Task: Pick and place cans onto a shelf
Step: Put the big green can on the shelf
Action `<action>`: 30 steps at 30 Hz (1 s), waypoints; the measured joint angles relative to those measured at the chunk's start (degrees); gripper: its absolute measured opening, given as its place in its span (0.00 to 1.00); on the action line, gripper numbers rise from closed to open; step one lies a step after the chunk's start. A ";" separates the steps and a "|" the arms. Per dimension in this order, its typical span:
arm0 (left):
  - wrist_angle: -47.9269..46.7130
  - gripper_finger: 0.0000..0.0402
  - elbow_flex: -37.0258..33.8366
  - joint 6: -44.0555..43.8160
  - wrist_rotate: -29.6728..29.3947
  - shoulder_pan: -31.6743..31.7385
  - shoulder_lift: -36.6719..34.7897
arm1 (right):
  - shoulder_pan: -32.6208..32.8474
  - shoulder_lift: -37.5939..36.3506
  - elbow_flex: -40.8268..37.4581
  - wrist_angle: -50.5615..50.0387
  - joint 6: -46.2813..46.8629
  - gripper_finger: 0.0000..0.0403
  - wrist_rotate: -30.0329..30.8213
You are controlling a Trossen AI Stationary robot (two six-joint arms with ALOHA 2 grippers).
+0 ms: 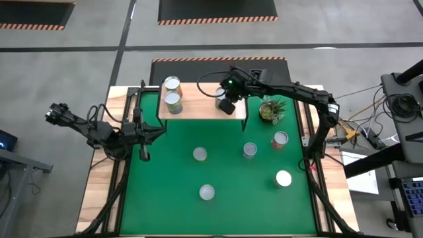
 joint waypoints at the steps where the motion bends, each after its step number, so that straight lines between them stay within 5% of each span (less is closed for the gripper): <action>1: 0.00 0.00 0.00 0.00 0.00 0.02 0.00 | 0.27 0.00 0.01 -0.57 0.51 0.02 0.15; 13: 0.02 0.00 0.00 -0.26 0.00 0.00 0.02 | 4.43 0.11 6.95 -4.49 6.80 0.02 -0.40; 21: 0.02 0.00 0.00 -0.26 0.00 0.02 1.07 | 9.30 0.01 15.69 -18.73 5.86 0.02 -0.45; 30: -2.10 0.00 0.00 -0.50 0.00 0.00 3.79 | 20.82 -5.62 4.92 -13.96 4.13 0.02 9.43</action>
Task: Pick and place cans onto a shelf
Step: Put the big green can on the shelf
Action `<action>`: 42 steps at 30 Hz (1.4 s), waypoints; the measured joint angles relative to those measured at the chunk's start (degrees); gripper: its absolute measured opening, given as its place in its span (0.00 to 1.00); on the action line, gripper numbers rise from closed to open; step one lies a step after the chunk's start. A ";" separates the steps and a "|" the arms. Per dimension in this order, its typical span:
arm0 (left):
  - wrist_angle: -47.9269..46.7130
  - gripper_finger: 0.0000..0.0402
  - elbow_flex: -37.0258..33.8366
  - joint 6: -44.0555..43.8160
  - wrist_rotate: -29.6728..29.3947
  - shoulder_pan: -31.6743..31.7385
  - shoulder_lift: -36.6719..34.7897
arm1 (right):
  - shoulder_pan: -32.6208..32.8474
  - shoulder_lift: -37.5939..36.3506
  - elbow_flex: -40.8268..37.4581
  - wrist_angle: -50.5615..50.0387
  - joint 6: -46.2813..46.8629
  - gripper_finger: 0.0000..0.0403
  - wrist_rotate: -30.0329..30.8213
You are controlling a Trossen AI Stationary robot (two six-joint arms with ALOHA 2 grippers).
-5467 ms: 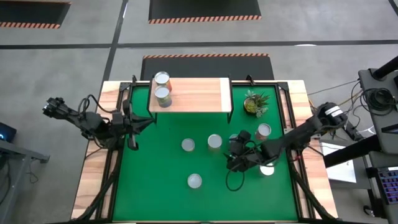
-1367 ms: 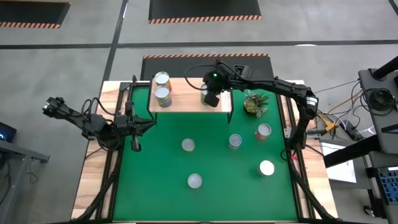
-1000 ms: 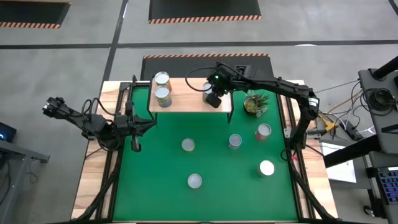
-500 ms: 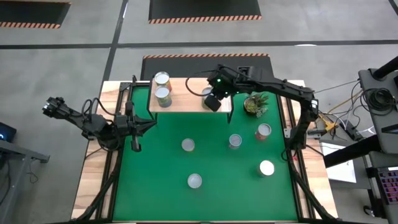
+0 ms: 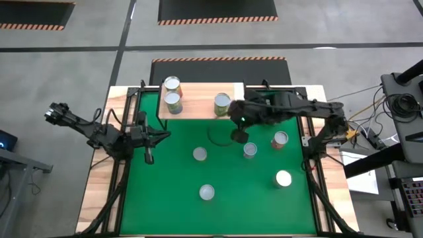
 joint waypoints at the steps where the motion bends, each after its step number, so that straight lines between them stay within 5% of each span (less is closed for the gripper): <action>1: 0.21 0.00 0.00 0.00 0.00 0.00 0.56 | 0.64 -1.31 -2.36 2.51 -1.14 0.02 0.51; 10: 4.45 0.00 5.79 0.24 0.01 0.42 12.47 | -3.71 -14.29 -25.24 27.15 -14.14 0.02 0.31; 20: -7.00 0.00 22.98 3.59 0.43 9.75 33.99 | -20.74 -22.55 -39.70 45.27 -20.27 0.02 -12.80; 27: -14.02 0.00 31.52 1.31 9.24 19.93 45.98 | -30.06 -19.94 -43.76 51.78 -23.38 0.02 -24.40; 42: -14.51 0.00 35.91 1.51 9.18 28.85 55.11 | -34.35 -10.56 -43.87 56.65 -27.09 0.02 -34.26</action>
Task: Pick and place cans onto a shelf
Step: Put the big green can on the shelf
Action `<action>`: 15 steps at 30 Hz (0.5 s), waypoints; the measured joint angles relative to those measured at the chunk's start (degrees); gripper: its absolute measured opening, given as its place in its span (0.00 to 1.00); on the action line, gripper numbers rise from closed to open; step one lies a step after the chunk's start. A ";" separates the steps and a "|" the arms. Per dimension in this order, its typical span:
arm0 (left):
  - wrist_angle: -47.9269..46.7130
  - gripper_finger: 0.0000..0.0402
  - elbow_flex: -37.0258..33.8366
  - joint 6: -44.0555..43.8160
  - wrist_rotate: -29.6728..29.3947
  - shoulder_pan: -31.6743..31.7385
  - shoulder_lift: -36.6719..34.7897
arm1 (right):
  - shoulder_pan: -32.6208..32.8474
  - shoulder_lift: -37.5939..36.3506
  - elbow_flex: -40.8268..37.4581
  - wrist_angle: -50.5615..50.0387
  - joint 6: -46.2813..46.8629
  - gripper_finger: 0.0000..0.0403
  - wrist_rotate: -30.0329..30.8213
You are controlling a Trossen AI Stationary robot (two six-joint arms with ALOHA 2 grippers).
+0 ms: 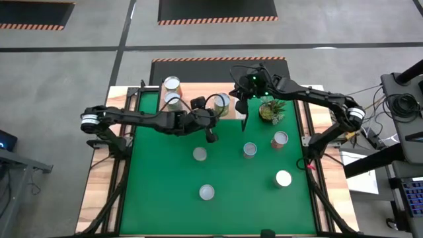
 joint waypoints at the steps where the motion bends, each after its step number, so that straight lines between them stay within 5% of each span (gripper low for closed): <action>1: 0.04 0.00 -0.06 0.07 -0.02 0.29 -0.02 | -0.02 0.00 0.00 0.00 -0.03 0.02 -0.63; 15: -0.23 0.00 -0.31 0.70 -0.26 3.32 -0.42 | 2.02 -3.61 0.00 -3.34 -0.68 0.02 -6.84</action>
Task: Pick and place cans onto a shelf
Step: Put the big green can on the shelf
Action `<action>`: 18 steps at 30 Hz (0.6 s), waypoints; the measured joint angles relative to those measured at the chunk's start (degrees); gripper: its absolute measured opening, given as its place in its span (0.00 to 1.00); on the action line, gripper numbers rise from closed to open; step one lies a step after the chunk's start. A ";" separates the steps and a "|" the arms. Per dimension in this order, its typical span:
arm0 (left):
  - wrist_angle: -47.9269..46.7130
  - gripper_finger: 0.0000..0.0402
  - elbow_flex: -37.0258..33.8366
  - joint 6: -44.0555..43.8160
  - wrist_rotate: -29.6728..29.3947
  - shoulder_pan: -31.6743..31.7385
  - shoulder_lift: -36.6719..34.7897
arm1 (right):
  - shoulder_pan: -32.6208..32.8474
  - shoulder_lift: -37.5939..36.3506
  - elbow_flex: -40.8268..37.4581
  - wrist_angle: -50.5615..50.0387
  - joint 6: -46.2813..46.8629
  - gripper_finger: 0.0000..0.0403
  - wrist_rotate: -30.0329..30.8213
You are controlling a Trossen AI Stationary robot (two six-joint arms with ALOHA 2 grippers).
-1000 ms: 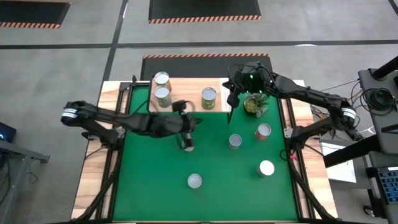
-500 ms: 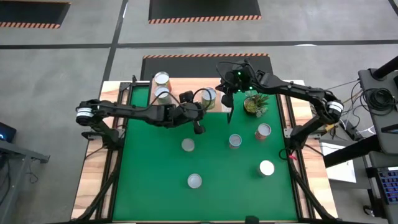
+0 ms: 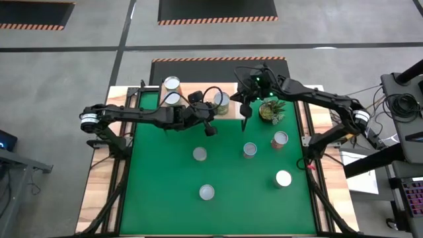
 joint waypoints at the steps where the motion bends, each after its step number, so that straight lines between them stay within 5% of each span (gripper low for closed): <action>1: -0.01 0.00 0.00 0.02 0.04 0.19 0.00 | 0.28 -0.06 0.00 0.06 0.01 0.02 -0.18; 18: -0.86 0.00 0.02 0.02 0.02 0.95 -0.11 | 1.24 -1.83 0.00 -5.02 -0.35 0.02 2.66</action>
